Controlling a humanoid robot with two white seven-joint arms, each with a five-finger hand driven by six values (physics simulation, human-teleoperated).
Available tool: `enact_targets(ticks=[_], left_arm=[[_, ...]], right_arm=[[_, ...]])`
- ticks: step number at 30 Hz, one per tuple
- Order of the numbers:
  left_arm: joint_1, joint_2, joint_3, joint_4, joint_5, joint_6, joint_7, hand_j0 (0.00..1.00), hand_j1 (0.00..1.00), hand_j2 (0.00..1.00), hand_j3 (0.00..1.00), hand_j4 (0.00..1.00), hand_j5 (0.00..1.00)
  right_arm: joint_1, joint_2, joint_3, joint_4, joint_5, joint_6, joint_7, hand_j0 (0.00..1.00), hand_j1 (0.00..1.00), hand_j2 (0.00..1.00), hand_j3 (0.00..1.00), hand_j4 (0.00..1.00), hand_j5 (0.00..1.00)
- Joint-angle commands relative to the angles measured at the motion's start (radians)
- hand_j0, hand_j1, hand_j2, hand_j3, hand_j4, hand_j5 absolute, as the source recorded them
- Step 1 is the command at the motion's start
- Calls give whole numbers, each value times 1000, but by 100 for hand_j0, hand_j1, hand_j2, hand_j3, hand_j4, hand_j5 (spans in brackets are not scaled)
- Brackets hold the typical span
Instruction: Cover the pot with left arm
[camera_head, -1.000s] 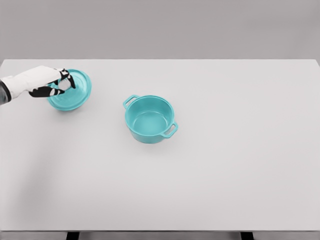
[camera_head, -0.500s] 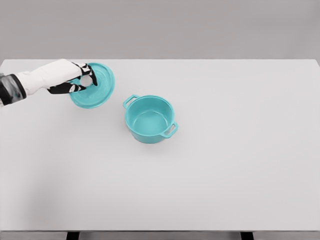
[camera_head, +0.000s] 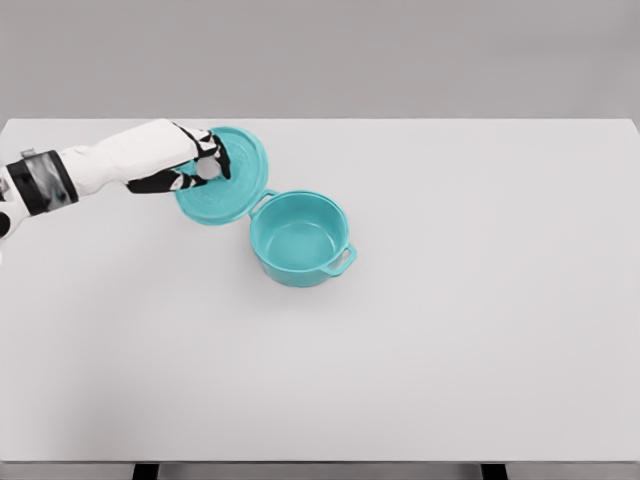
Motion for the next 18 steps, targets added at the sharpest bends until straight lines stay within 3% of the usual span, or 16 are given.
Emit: enact_targets(ticks=[1, 18], left_arm=[[0, 0, -17, -8, 12, 3, 0, 40, 40, 40, 40, 40, 40], [-11, -108, -86, -2, 0, 3, 0, 40, 40, 40, 40, 40, 40]], right_arm=[[-2, 0, 0, 0, 0, 0, 0, 100, 100, 100, 100, 100, 100], [-2, 0, 0, 0, 0, 0, 0, 100, 100, 100, 100, 100, 100]])
